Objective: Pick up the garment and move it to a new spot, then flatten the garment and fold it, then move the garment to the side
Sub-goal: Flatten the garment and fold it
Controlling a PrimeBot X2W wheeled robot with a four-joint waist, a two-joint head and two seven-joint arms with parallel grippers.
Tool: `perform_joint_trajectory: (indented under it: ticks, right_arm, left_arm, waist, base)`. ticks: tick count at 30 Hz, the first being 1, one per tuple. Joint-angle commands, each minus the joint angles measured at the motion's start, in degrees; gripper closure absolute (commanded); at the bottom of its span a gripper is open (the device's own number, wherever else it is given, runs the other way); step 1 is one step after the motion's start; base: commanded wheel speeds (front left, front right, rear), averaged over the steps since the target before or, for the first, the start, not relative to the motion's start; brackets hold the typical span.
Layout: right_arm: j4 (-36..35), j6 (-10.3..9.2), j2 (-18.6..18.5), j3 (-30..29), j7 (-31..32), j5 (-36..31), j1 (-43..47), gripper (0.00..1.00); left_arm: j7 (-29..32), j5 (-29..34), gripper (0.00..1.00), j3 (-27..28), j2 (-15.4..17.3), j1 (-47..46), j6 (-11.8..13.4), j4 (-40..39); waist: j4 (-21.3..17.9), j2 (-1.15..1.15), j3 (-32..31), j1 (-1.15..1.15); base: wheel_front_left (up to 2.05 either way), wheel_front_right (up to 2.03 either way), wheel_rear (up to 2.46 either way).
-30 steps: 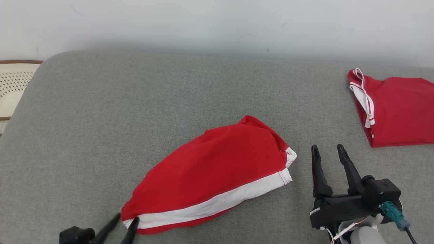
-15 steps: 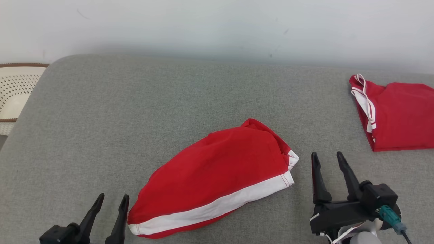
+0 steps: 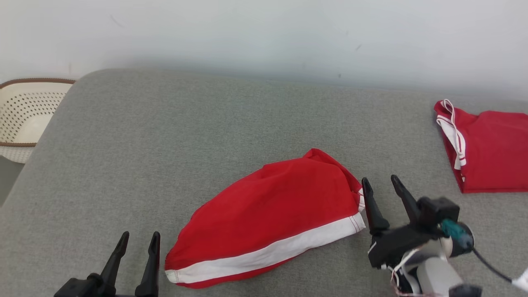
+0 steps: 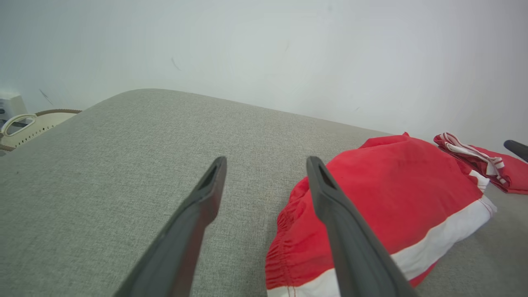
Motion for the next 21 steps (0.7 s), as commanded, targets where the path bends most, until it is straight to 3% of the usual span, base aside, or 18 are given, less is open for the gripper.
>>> perform_joint_trajectory:
  ticks: [1, 12, 21]
  right_arm:
    - [1.0, -0.02, -0.9, 0.5, 0.8, 0.6, -0.9, 0.0]
    - [12.1, -0.02, -5.4, 3.5, 8.7, 4.8, -10.9, 0.0]
    - [15.4, -0.02, -7.3, 7.9, 11.8, 9.5, -12.8, 0.0]
  left_arm:
    - [-0.3, 0.8, 0.0, 0.6, -0.3, 0.5, -0.5, 0.4]
    - [-0.3, 4.0, 0.0, 4.0, -4.6, 0.0, -4.2, 2.3]
    - [-0.3, 5.3, 0.0, 6.4, -6.5, -0.3, -5.8, 2.8]
  waist:
    - [0.3, 0.0, -0.2, 0.0]
    - [2.4, 0.0, 0.1, 0.0]
    - [3.9, 0.0, 1.5, 0.0]
  base:
    - [0.0, 0.0, 0.0]
    - [0.0, 0.0, 0.0]
    - [0.0, 0.0, 0.0]
